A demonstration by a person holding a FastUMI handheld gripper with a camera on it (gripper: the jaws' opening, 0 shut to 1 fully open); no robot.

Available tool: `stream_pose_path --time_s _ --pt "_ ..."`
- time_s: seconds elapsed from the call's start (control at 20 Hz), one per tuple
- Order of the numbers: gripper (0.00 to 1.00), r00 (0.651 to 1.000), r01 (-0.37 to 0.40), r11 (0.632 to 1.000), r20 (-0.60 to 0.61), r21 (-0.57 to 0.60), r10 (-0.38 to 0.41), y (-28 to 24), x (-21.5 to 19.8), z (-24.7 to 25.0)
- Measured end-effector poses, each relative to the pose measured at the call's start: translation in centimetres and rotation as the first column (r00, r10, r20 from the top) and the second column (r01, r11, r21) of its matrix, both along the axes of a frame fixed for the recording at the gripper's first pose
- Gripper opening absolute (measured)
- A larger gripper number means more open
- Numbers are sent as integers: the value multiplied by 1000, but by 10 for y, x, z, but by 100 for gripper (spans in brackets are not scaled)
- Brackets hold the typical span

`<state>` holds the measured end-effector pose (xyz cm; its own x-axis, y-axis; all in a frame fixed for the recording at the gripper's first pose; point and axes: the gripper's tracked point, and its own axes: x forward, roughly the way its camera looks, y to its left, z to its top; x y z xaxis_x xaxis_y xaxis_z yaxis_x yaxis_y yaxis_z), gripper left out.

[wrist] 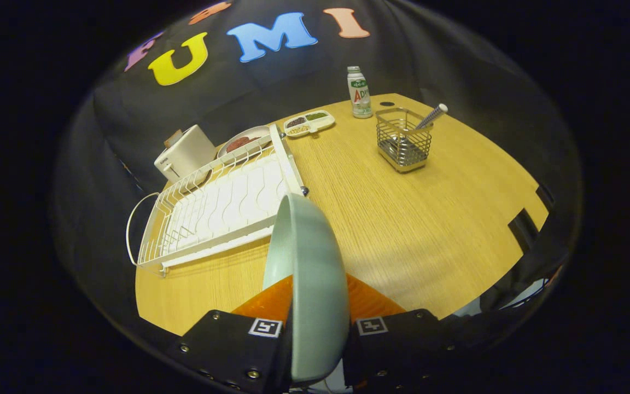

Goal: Take the plate from the dish rack, then take the spoon from the basket and place it into the plate.

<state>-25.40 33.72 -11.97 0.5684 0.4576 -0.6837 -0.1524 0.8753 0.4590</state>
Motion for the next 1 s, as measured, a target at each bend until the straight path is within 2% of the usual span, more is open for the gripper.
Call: stream_pose_path --time_s 0.3,0.5,0.55,0.6,1.0 --pt "38 997 49 996 -60 78 -44 -4 1 -13" --pt "42 997 56 997 -60 45 -54 -12 6 -22" --pt "52 996 60 998 -60 25 -58 -16 7 -24" --pt "56 996 65 998 -59 21 -64 -19 8 -24" --pt "57 989 141 989 -42 34 -139 -33 25 -20"
